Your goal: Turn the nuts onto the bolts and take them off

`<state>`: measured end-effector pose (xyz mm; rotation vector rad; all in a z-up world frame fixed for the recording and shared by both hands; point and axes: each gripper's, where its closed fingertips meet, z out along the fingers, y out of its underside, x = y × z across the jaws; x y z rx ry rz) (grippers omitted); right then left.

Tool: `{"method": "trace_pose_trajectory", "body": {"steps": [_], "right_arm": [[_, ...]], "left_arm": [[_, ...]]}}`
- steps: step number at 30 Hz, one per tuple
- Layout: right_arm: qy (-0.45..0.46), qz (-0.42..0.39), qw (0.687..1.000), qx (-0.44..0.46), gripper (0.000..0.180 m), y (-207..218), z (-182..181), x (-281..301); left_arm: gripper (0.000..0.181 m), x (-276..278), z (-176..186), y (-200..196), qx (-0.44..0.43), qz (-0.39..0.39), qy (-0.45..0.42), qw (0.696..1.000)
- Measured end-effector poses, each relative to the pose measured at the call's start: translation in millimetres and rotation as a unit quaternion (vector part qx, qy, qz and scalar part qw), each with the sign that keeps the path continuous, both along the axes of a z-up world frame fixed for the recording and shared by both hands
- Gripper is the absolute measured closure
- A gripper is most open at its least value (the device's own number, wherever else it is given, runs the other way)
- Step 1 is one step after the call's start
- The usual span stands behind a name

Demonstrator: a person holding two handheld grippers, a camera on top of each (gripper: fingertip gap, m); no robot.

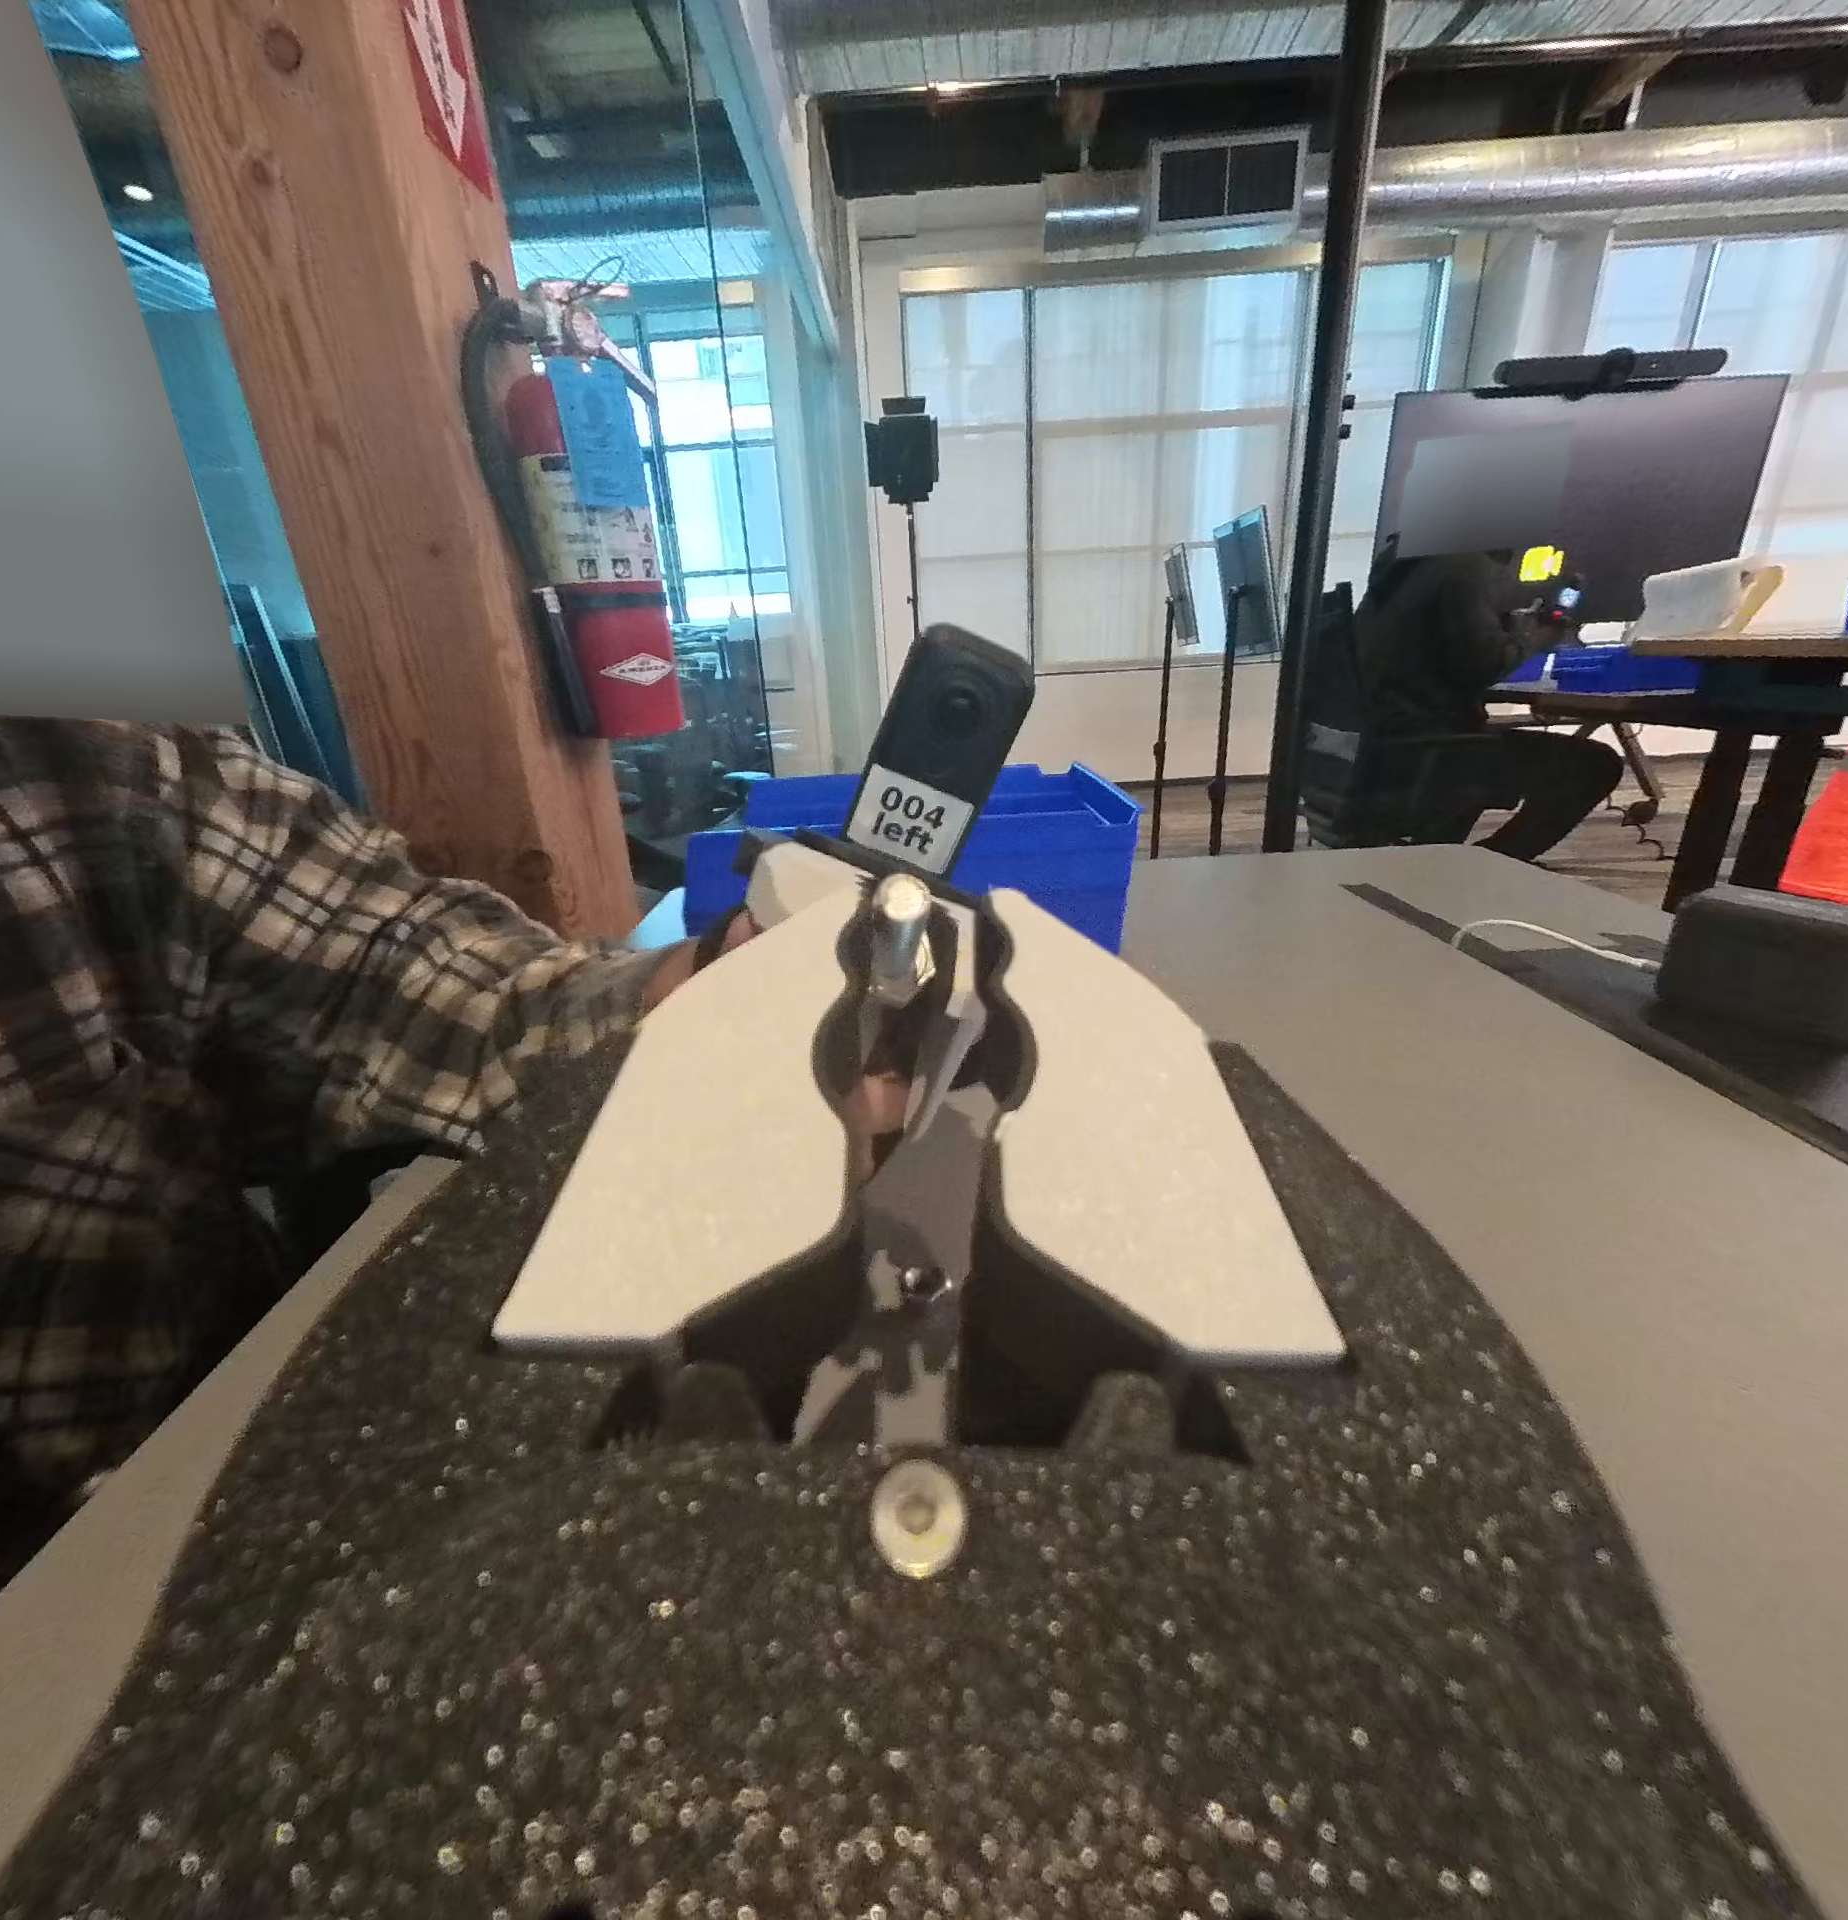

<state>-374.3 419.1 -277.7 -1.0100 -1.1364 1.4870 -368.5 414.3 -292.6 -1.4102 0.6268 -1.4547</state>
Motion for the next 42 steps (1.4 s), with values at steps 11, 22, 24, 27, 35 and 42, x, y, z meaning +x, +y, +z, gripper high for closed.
{"method": "trace_pose_trajectory", "body": {"steps": [11, 22, 24, 27, 35, 42], "right_arm": [[-0.068, 0.024, 0.997, -0.001, 0.171, -5, -10, 2], [-0.234, 0.021, 0.972, -0.005, 0.171, -6, -43, 6], [-0.241, 0.025, 0.97, -0.006, 0.171, -8, -44, 5], [-0.241, 0.034, 0.97, -0.01, 0.171, -11, -43, 4], [-0.254, 0.042, 0.966, -0.006, 0.171, -16, -46, -2], [-0.249, 0.047, 0.967, -0.006, 0.171, -18, -44, -4]], "left_arm": [[0.16, 7, -16, -1, 0.011, -0.011, 0.08, 0.997], [0.151, 17, -62, -4, 0.093, -0.001, 0.287, 0.953], [0.153, 19, -63, -6, 0.098, -0.005, 0.29, 0.952], [0.154, 20, -64, -7, 0.1, -0.007, 0.293, 0.951], [0.155, 26, -75, -11, 0.105, -0.016, 0.328, 0.939], [0.164, 25, -73, -10, 0.097, -0.016, 0.319, 0.943]]}}
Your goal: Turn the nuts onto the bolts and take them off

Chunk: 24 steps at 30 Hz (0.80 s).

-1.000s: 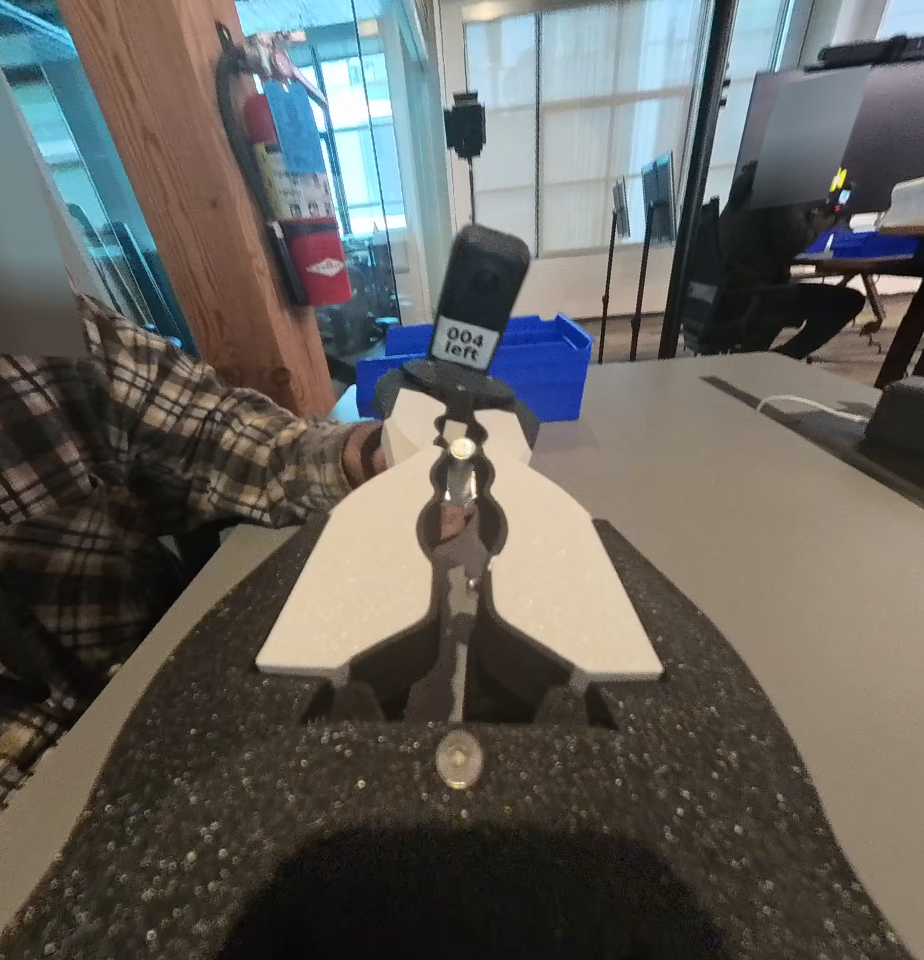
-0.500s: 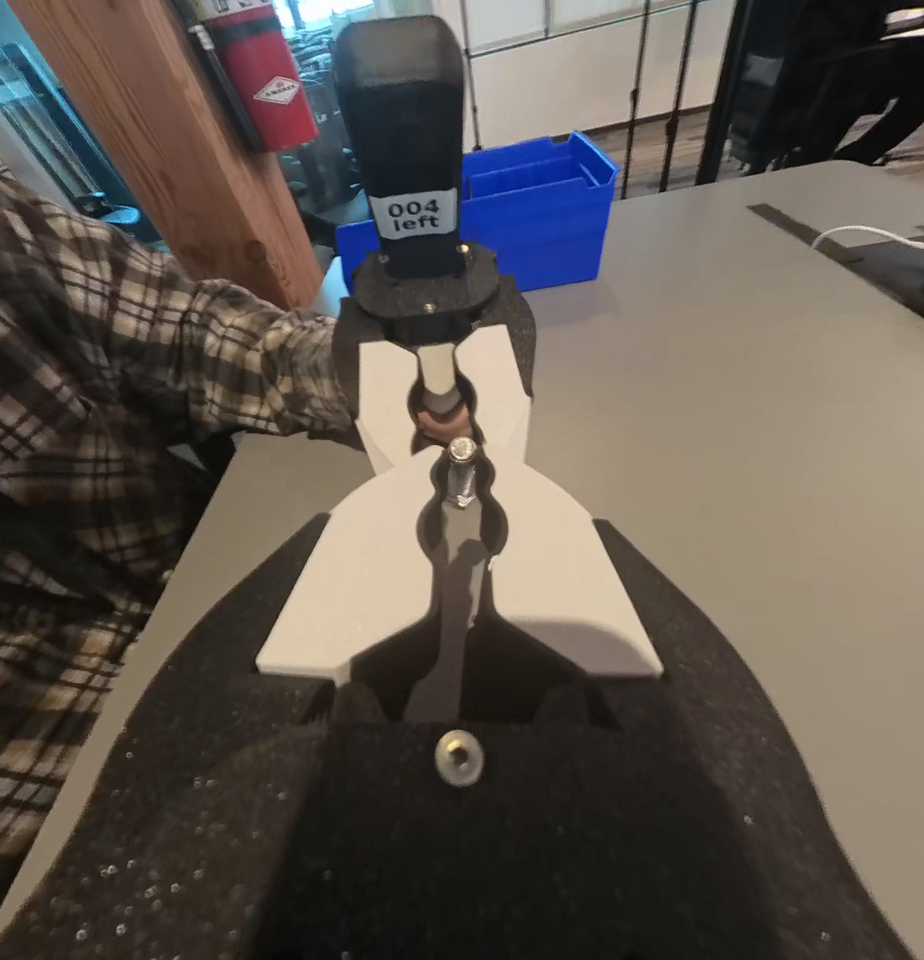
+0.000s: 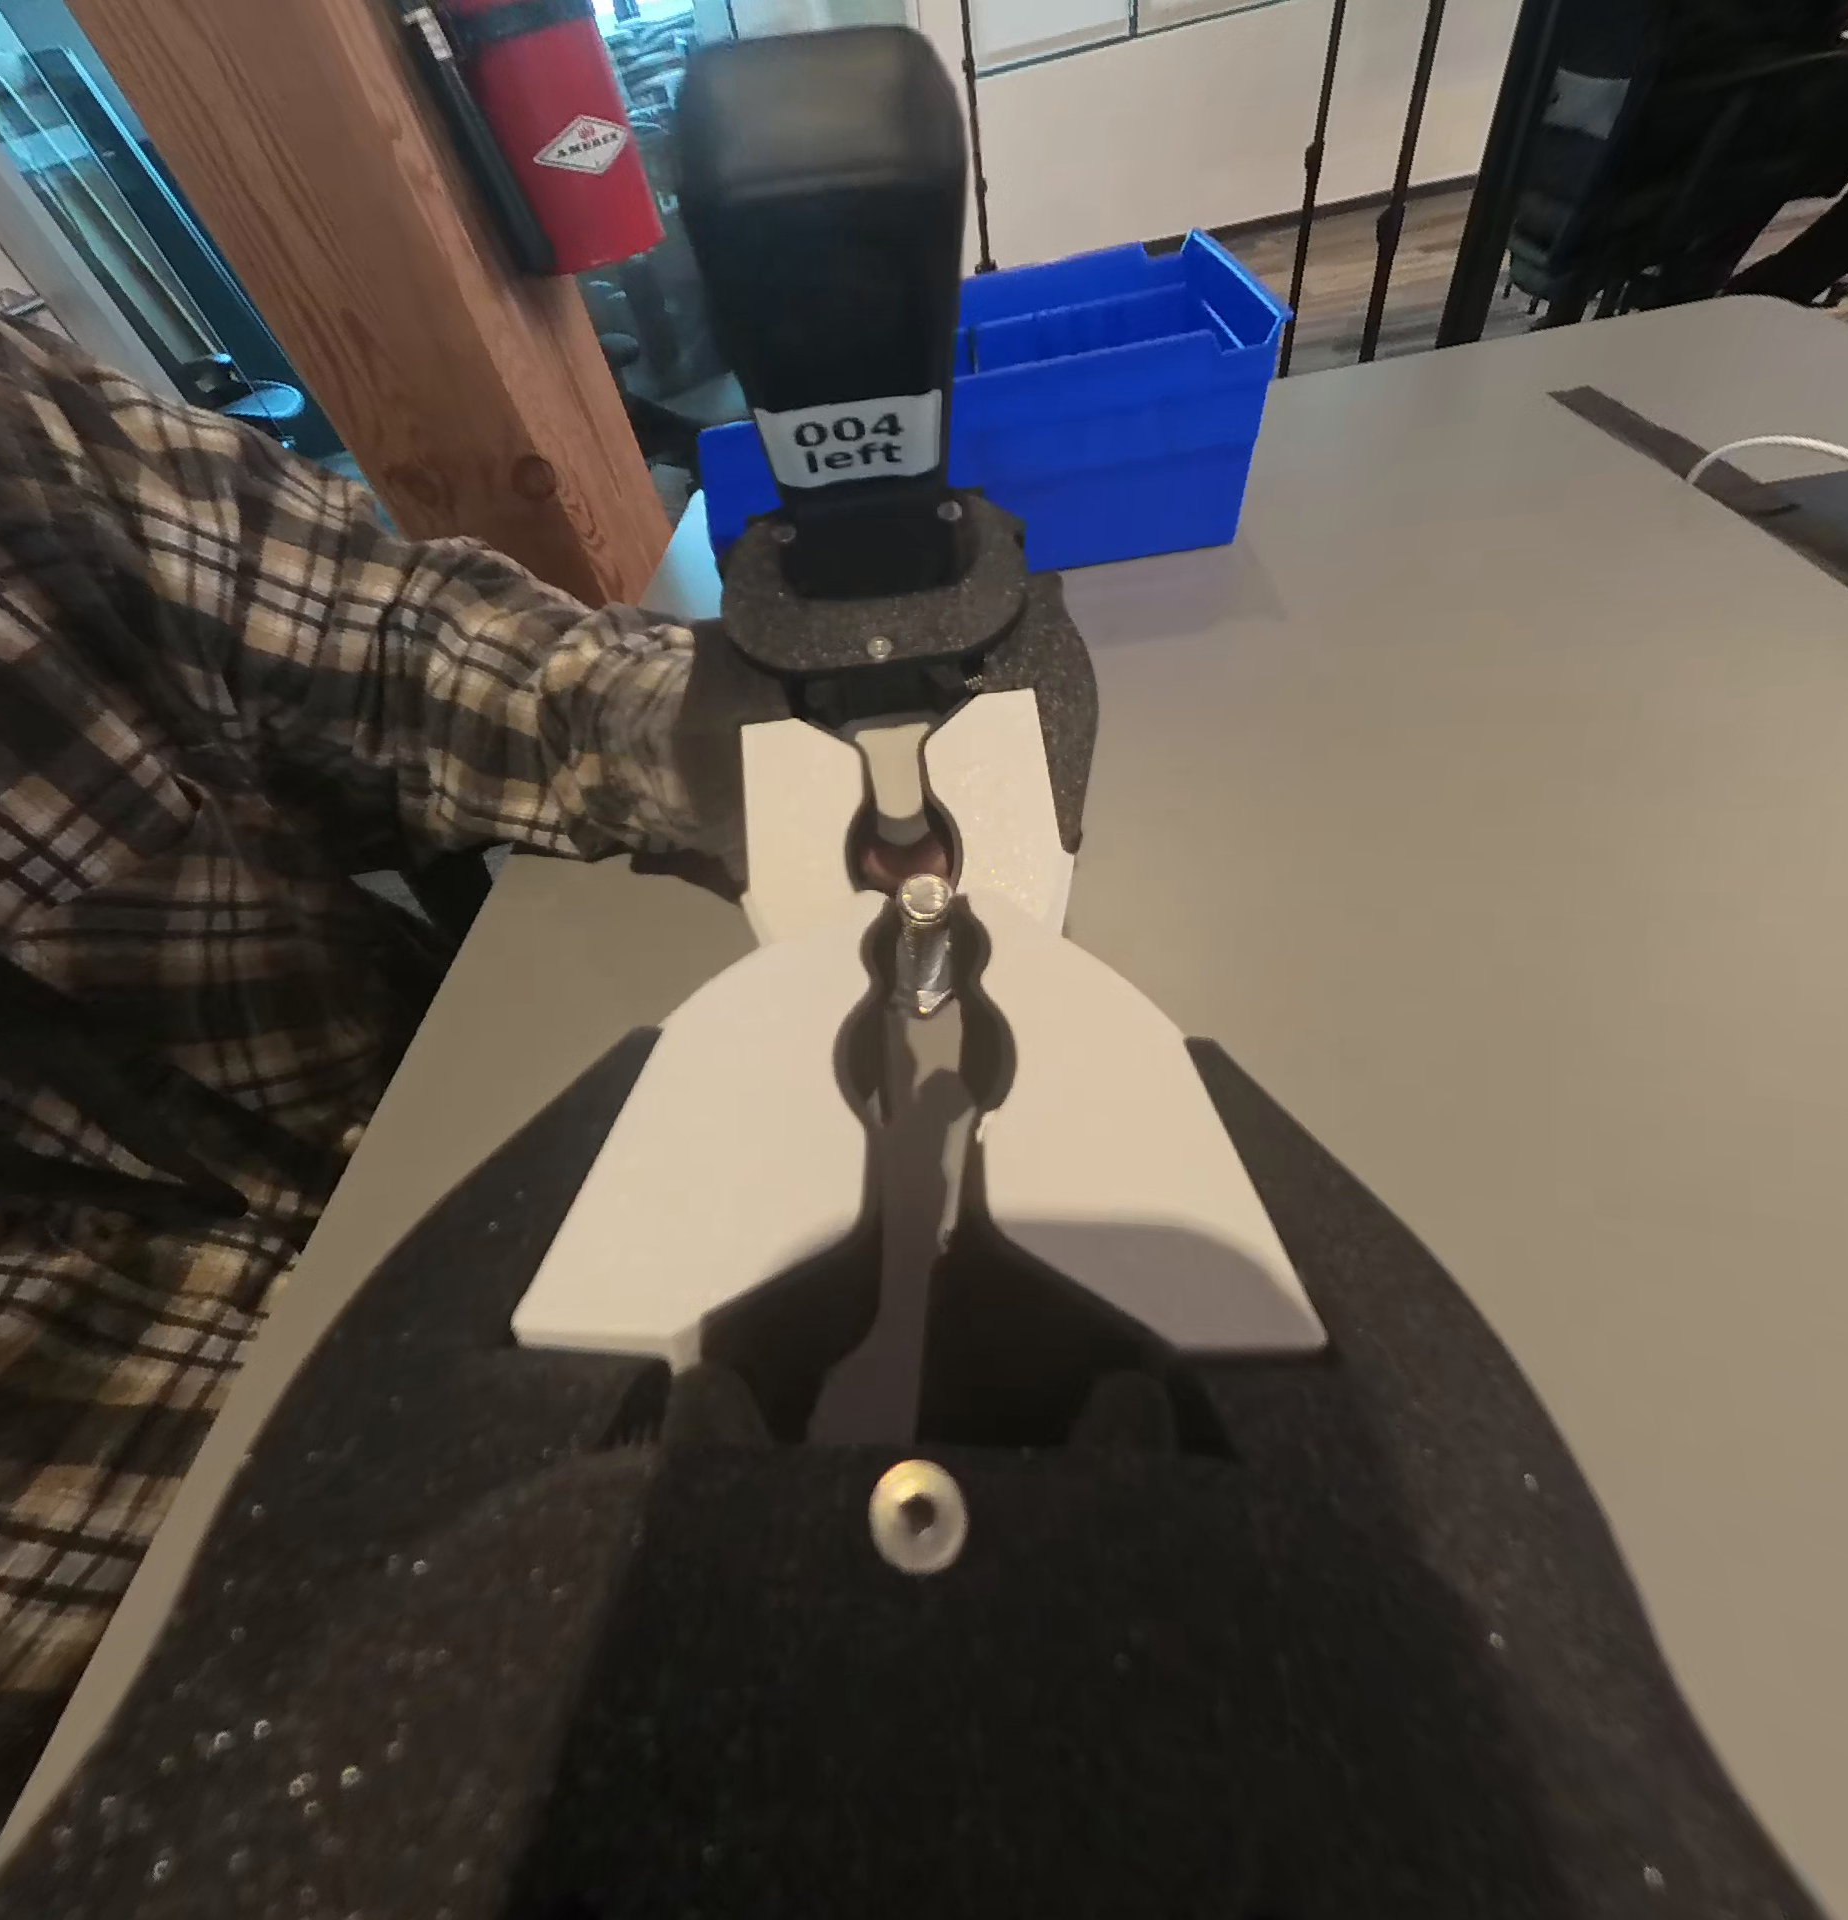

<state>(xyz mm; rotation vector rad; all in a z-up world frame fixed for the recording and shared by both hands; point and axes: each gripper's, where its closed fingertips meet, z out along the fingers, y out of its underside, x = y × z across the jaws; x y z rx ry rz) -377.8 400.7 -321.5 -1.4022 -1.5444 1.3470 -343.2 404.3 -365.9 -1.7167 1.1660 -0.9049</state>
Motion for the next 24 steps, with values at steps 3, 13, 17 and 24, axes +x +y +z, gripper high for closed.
{"method": "trace_pose_trajectory", "body": {"steps": [3, 13, 17, 24], "right_arm": [[0.004, 0.002, 1.0, 0.0, 0.171, 0, 0, 0], [0.041, 0.013, 0.999, 0.028, 0.171, -4, 9, 1], [0.042, 0.016, 0.998, 0.054, 0.172, -6, 9, 2], [0.034, 0.02, 0.996, 0.074, 0.171, -8, 6, 2]], "left_arm": [[0.164, 1, 0, -1, -0.003, -0.002, -0.004, 1.0], [0.165, 3, 12, -5, -0.04, -0.02, -0.061, 0.997], [0.165, 3, 14, -6, -0.048, -0.023, -0.069, 0.996], [0.166, 3, 9, -6, -0.034, -0.021, -0.046, 0.998]]}}
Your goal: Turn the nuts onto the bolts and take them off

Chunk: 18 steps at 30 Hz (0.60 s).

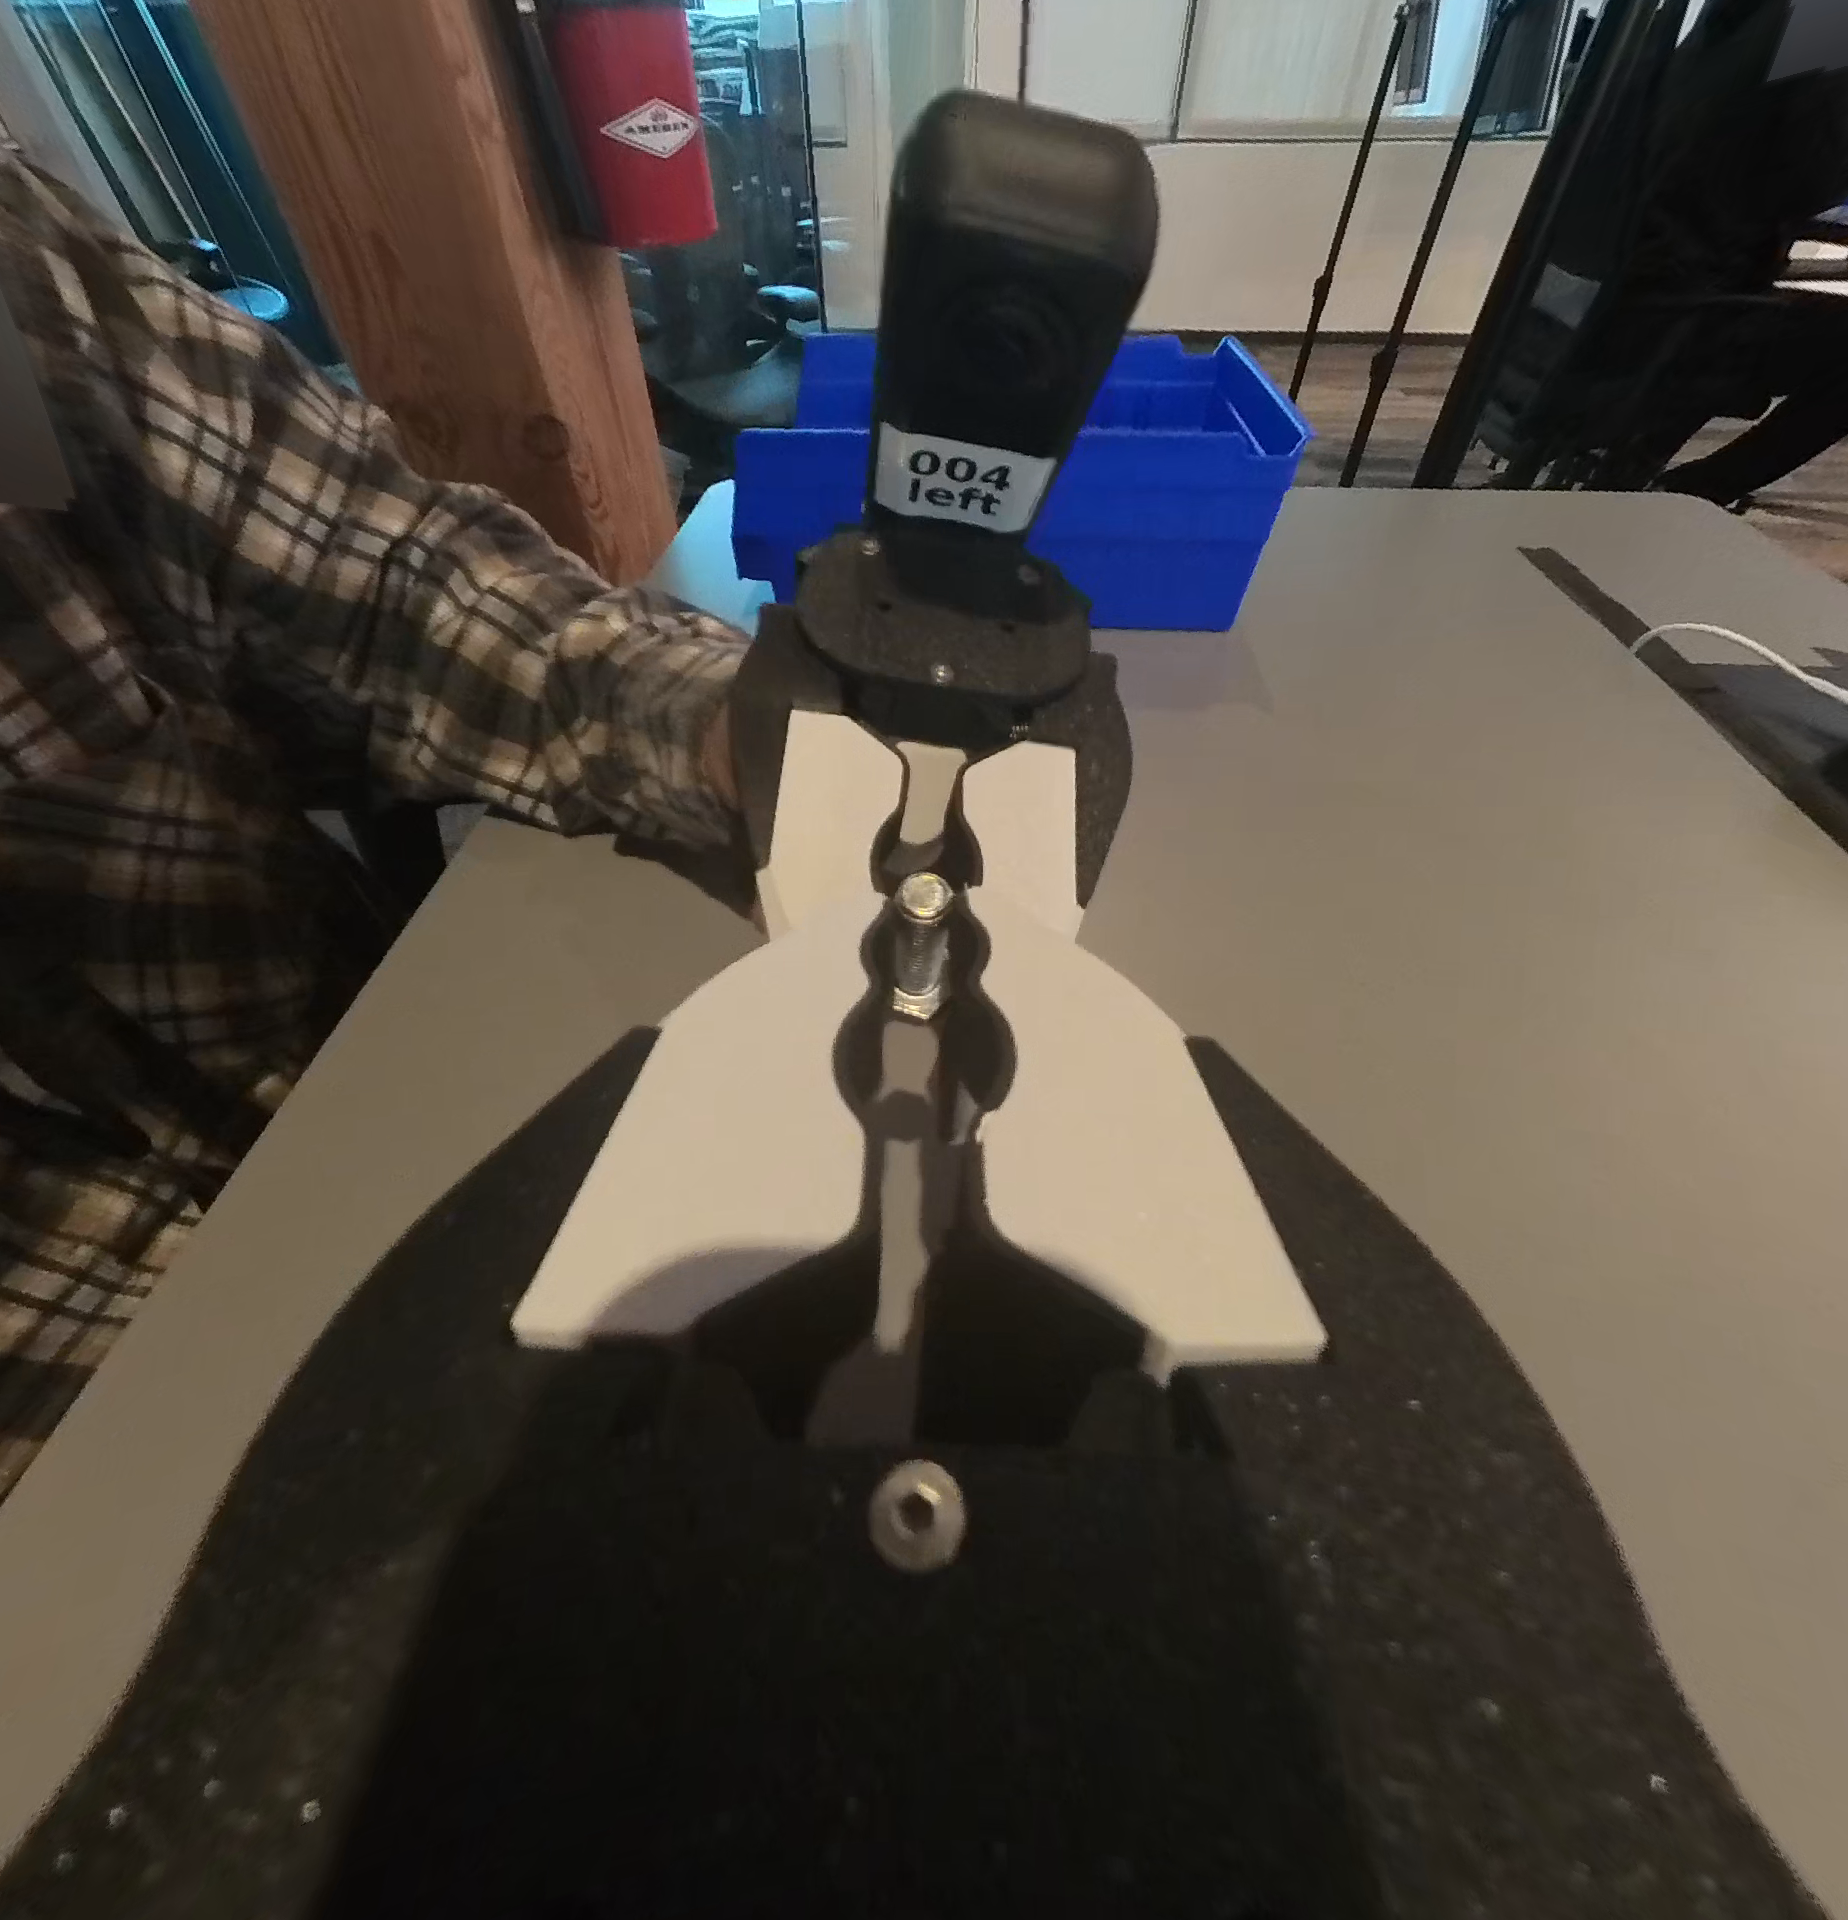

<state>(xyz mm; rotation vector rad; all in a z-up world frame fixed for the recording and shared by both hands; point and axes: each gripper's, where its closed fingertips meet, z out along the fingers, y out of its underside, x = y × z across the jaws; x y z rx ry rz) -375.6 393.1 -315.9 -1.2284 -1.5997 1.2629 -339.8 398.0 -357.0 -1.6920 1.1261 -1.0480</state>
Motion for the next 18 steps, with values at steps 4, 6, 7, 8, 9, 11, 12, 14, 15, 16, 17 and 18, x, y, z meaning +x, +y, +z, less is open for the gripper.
{"method": "trace_pose_trajectory", "body": {"steps": [4, 6, 7, 8, 9, 11, 12, 14, 15, 16, 17, 18], "right_arm": [[0.024, -0.012, 1.0, -0.009, 0.162, 5, 4, -1], [0.034, -0.029, 0.999, -0.006, 0.15, 11, 6, 0], [0.037, -0.037, 0.999, -0.01, 0.148, 15, 7, 2], [0.039, -0.043, 0.998, -0.011, 0.148, 18, 8, 4], [0.037, -0.047, 0.998, -0.01, 0.149, 20, 8, 7], [0.008, -0.062, 0.998, 0.006, 0.151, 25, -2, 10], [-0.015, -0.066, 0.998, 0.019, 0.152, 27, -10, 11], [-0.061, -0.065, 0.995, 0.032, 0.152, 26, -28, 6], [-0.081, -0.057, 0.995, 0.033, 0.152, 22, -38, 1], [-0.101, -0.049, 0.993, 0.035, 0.151, 19, -47, -5], [-0.121, -0.043, 0.991, 0.039, 0.149, 16, -56, -11], [-0.139, -0.037, 0.988, 0.046, 0.148, 14, -64, -17]], "left_arm": [[0.166, -2, 4, 2, 0.01, 0.009, 0.001, 1.0], [0.166, -4, 6, 3, 0.011, 0.013, -0.006, 1.0], [0.166, -6, 8, 5, 0.014, 0.018, -0.007, 1.0], [0.166, -12, 10, 9, 0.019, 0.027, -0.007, 0.999], [0.166, -20, 13, 15, 0.024, 0.04, -0.009, 0.999], [0.166, -45, 20, 30, 0.033, 0.078, -0.015, 0.996], [0.166, -60, 21, 39, 0.039, 0.101, -0.012, 0.994], [0.166, -91, 19, 55, 0.055, 0.144, 0.0, 0.988], [0.166, -103, 18, 60, 0.056, 0.16, -0.005, 0.986], [0.166, -113, 18, 65, 0.05, 0.173, -0.018, 0.983], [0.166, -120, 18, 69, 0.042, 0.184, -0.033, 0.982], [0.166, -125, 19, 72, 0.037, 0.191, -0.045, 0.98]]}}
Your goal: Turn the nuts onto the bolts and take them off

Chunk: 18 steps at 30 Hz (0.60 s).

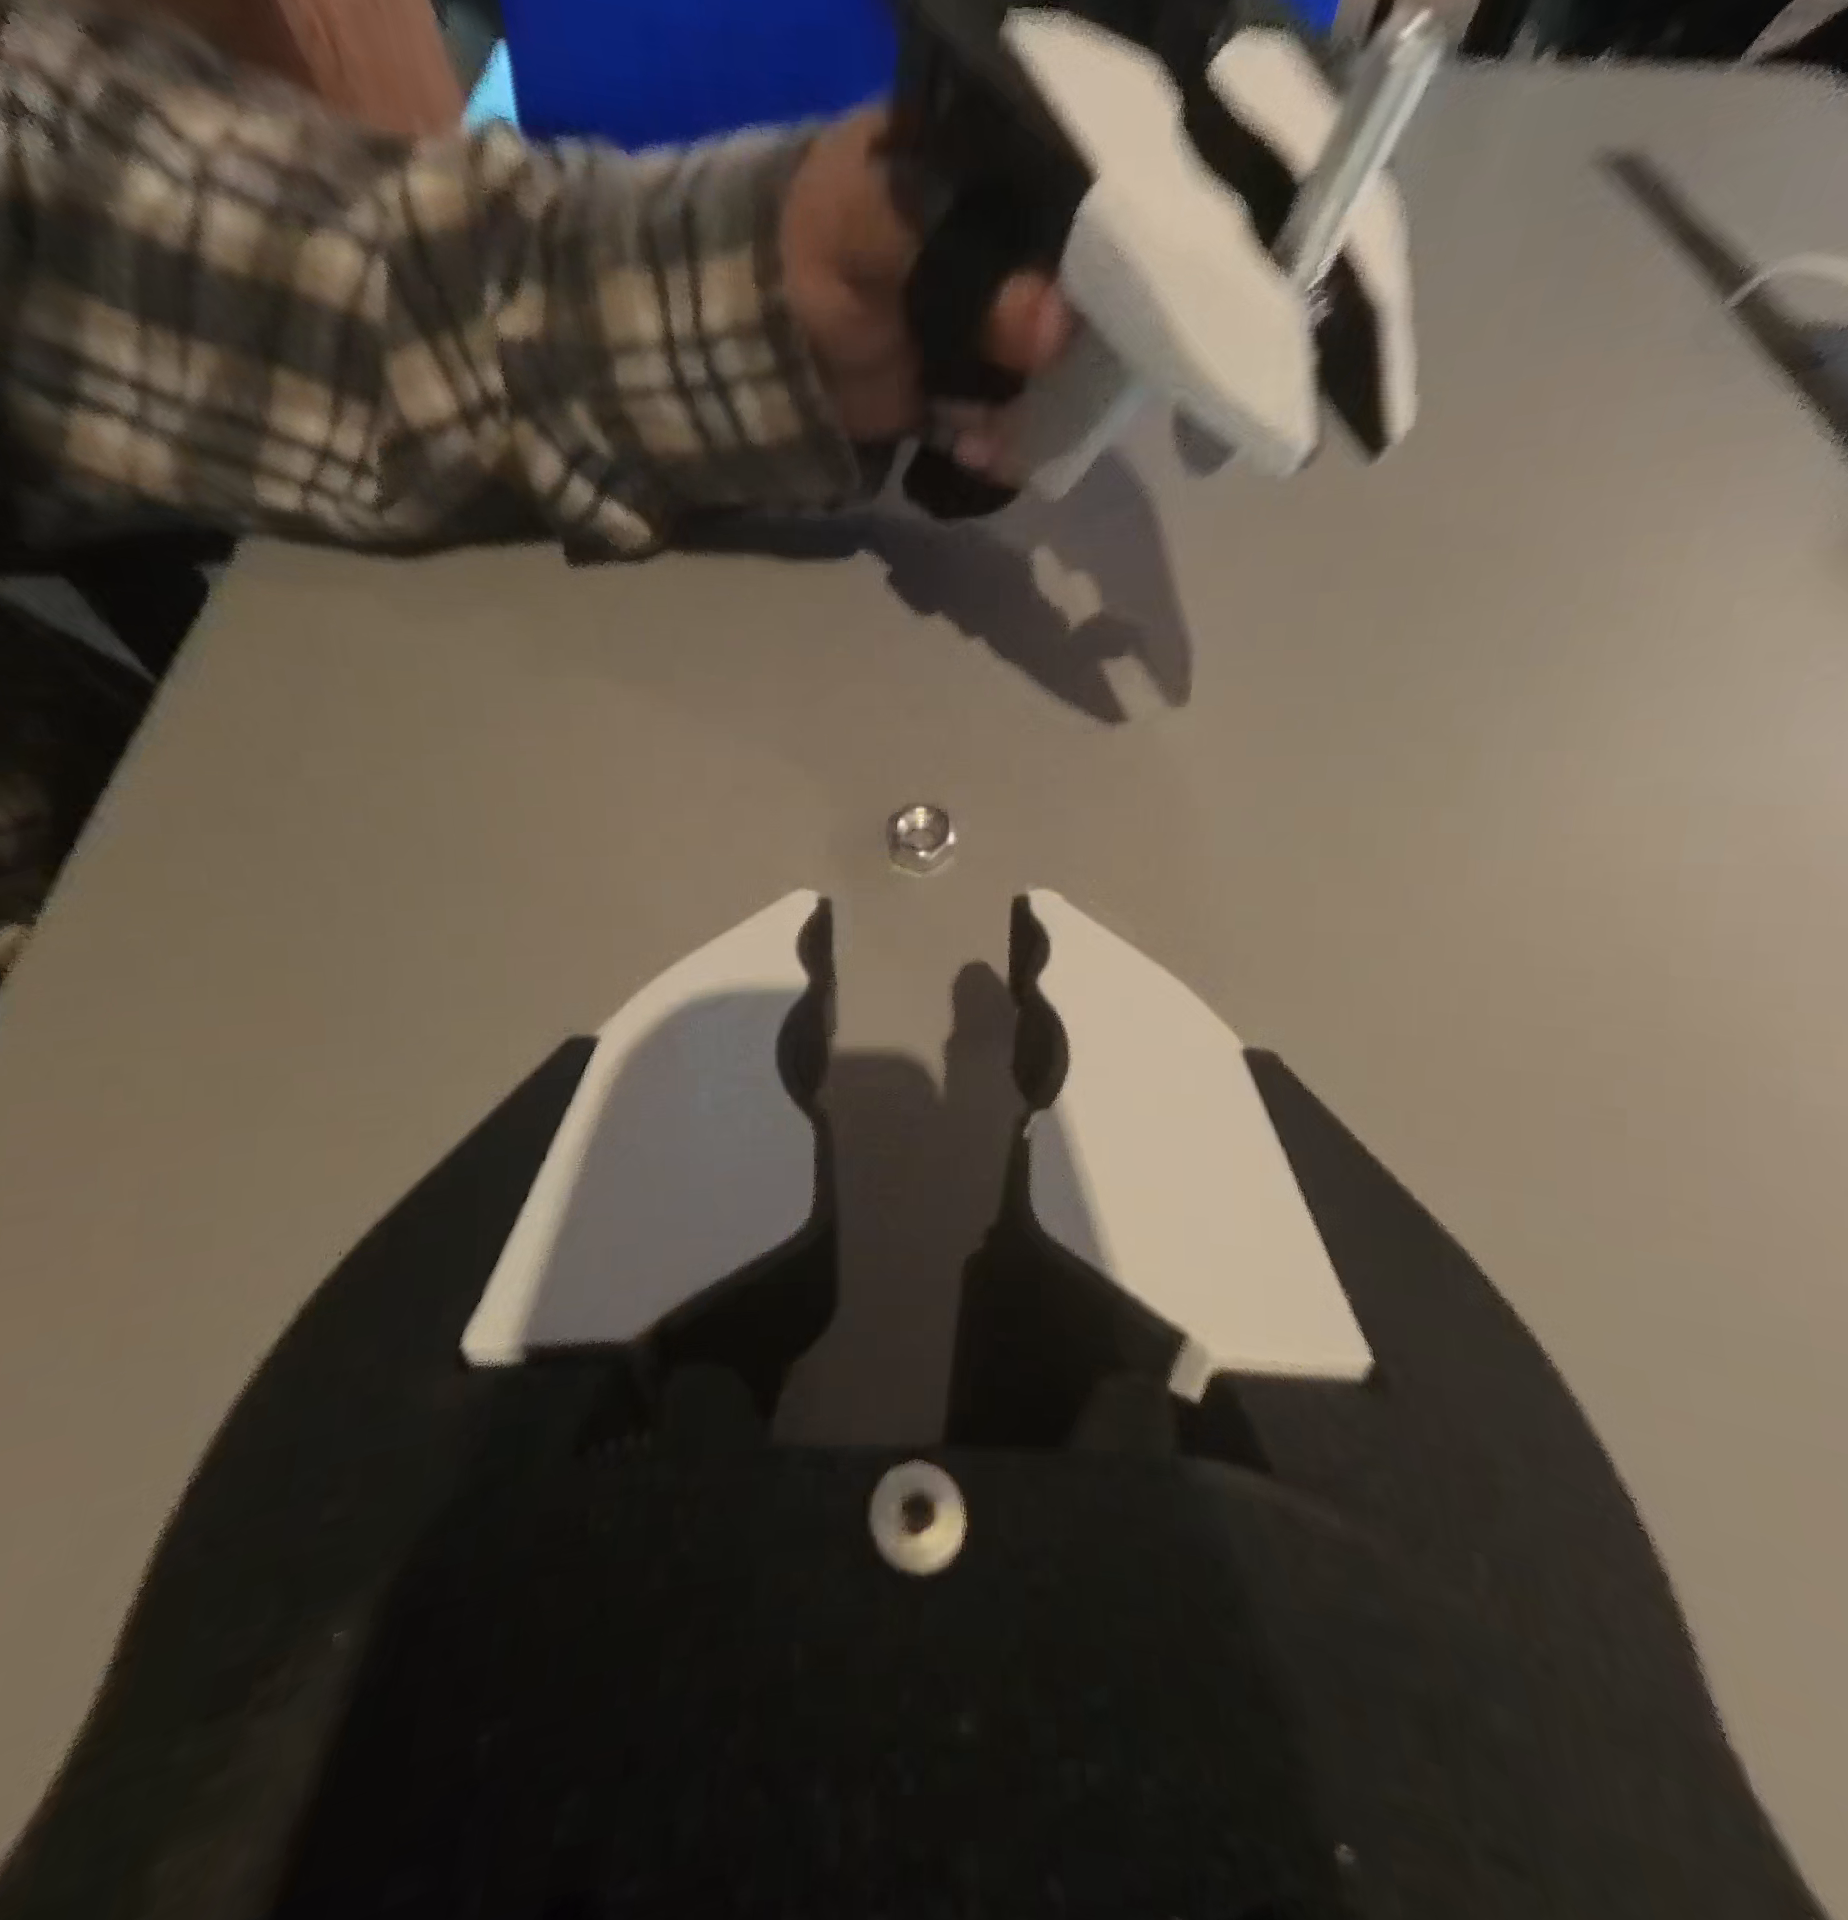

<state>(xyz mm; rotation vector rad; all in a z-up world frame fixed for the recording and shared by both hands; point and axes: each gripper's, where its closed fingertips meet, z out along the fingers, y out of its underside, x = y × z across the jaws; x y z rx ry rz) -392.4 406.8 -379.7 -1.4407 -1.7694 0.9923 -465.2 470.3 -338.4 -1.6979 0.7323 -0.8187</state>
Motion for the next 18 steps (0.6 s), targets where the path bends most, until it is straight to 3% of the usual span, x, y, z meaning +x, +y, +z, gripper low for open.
{"method": "trace_pose_trajectory", "body": {"steps": [14, 18], "right_arm": [[-0.122, 0.023, 0.992, 0.02, 0.148, -9, -53, -49], [-0.13, 0.023, 0.991, 0.021, 0.162, -11, -58, -52]], "left_arm": [[0.166, -12, -2, 10, 0.001, 0.032, -0.014, 0.999], [0.166, -11, -2, 10, -0.001, 0.032, -0.016, 0.999]]}}
